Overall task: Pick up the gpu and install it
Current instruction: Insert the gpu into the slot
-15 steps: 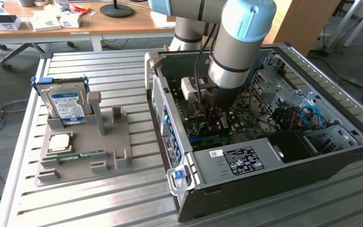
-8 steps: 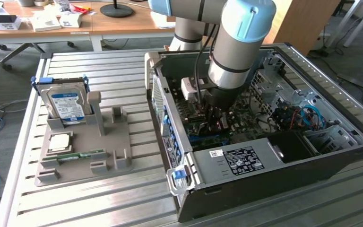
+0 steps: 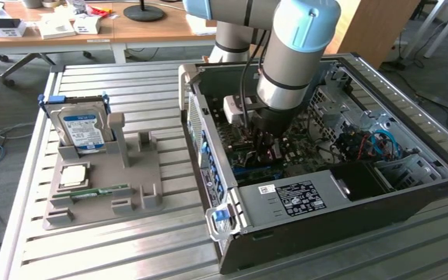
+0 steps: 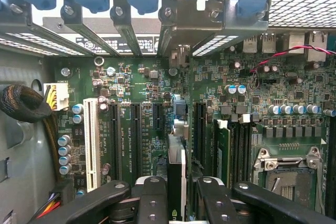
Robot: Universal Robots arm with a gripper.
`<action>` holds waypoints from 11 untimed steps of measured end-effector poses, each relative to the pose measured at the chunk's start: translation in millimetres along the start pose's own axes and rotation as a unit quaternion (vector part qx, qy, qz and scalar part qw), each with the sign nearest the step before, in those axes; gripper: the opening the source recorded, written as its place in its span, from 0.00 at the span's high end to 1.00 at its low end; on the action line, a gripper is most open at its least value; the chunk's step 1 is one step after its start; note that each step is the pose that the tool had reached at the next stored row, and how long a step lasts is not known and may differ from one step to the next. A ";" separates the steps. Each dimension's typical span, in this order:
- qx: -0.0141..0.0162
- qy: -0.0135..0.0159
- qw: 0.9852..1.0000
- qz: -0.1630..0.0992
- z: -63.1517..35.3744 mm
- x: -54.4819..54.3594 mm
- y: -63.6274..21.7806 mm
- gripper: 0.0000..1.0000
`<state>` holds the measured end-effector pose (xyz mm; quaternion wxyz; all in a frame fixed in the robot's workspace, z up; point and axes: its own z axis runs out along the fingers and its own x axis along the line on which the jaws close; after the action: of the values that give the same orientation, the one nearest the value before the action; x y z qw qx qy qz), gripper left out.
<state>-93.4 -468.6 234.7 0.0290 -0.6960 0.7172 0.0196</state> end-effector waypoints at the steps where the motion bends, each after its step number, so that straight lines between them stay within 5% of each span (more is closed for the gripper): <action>1: 0.000 0.000 1.000 0.000 -0.1 0.0 0.1 0.74; 11: 0.002 0.000 1.000 0.000 -2.3 -0.2 0.8 0.74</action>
<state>-94.2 -468.6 236.9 0.0304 -0.6960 0.7172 0.0183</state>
